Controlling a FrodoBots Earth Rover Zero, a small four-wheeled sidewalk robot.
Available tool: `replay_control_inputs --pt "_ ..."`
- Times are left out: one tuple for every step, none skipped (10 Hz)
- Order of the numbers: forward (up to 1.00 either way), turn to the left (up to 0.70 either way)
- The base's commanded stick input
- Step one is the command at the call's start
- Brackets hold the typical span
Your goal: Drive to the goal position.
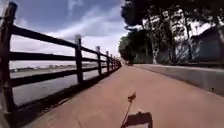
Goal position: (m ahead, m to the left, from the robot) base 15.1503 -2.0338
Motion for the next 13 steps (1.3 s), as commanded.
replay_control_inputs --pt "0.7 -0.08" --pt "0.7 -0.08" --pt "0.7 -0.07" --pt "0.7 0.02" --pt "0.7 0.23" --pt "0.7 0.27" --pt "0.7 0.27" --pt "0.7 0.27" --pt "0.7 0.14" --pt "0.7 -0.08" --pt "0.7 -0.08" --pt "0.7 -0.08" --pt "0.7 -0.08"
